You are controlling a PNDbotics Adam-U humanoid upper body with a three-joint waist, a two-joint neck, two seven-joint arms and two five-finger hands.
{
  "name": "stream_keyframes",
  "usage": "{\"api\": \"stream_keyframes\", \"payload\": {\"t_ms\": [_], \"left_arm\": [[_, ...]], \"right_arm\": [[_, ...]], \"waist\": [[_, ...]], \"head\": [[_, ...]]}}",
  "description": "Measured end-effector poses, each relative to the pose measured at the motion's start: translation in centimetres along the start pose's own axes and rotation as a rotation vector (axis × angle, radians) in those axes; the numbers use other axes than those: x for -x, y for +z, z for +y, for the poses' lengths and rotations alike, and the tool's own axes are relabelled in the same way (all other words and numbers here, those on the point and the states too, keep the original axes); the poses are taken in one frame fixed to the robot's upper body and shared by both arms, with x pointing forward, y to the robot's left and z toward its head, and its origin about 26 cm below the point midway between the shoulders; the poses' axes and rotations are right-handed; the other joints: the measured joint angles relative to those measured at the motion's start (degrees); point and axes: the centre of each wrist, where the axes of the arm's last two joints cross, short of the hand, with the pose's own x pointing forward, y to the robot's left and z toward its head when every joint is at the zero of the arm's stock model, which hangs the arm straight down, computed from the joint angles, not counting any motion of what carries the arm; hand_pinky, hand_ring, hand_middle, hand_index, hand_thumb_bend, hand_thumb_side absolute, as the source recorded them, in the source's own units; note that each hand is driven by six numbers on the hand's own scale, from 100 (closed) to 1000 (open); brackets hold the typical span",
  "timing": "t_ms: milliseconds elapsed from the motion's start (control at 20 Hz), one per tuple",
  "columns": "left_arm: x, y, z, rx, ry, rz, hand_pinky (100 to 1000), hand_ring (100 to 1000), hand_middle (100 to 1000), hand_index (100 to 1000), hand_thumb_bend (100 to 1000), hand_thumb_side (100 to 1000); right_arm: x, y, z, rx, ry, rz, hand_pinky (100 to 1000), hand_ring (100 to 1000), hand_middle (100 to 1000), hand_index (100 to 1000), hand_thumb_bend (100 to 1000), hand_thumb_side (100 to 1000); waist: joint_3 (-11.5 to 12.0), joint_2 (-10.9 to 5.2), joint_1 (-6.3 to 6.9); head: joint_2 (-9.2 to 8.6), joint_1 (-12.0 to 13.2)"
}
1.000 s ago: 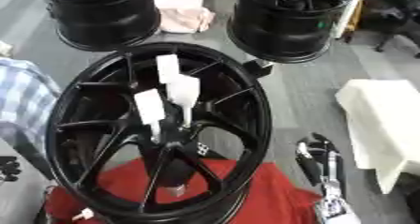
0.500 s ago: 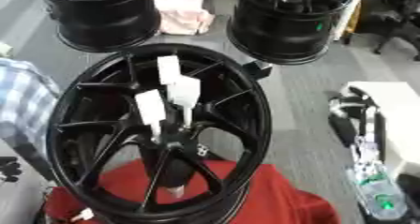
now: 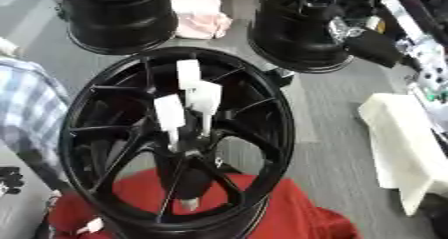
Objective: Pull the pin out of the wheel hub.
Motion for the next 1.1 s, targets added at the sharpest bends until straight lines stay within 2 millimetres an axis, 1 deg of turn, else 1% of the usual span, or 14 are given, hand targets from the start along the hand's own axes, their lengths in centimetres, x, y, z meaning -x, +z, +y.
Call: {"api": "stream_keyframes", "payload": {"t_ms": [150, 350, 550, 800, 1100], "left_arm": [[0.0, 0.0, 0.0, 0.004, -0.002, 0.003, 687, 674, 623, 738, 454, 507], [-0.1, -0.1, 0.0, 0.008, -0.005, 0.001, 687, 674, 623, 737, 455, 507], [-0.2, -0.1, 0.0, 0.011, -0.005, 0.001, 687, 674, 623, 737, 456, 508], [-0.3, -0.1, 0.0, 0.014, -0.008, -0.001, 686, 674, 623, 737, 457, 508], [-0.3, -0.1, 0.1, 0.014, -0.009, 0.000, 686, 675, 624, 737, 458, 509]], "right_arm": [[-1.9, -1.1, -0.2, -0.155, 0.016, -0.045, 801, 793, 813, 941, 222, 510], [-3.2, -2.0, -0.2, -0.298, 0.038, -0.072, 806, 805, 827, 949, 236, 510], [-3.7, -2.5, -0.1, -0.361, 0.045, -0.080, 811, 823, 844, 959, 258, 513], [-5.1, -4.4, 1.0, -0.454, 0.054, -0.116, 812, 835, 851, 963, 270, 526], [-5.6, -6.1, 2.4, -0.525, 0.068, -0.125, 814, 845, 858, 967, 277, 520]], "waist": [[0.23, -0.01, -0.06], [0.28, -0.02, -0.32], [0.35, -0.10, -0.34], [0.36, -0.18, -0.39], [0.34, -0.26, -0.40]], "head": [[0.02, 0.00], [0.21, 0.00], [0.45, 0.00], [0.46, -0.01], [0.49, -0.02]]}}
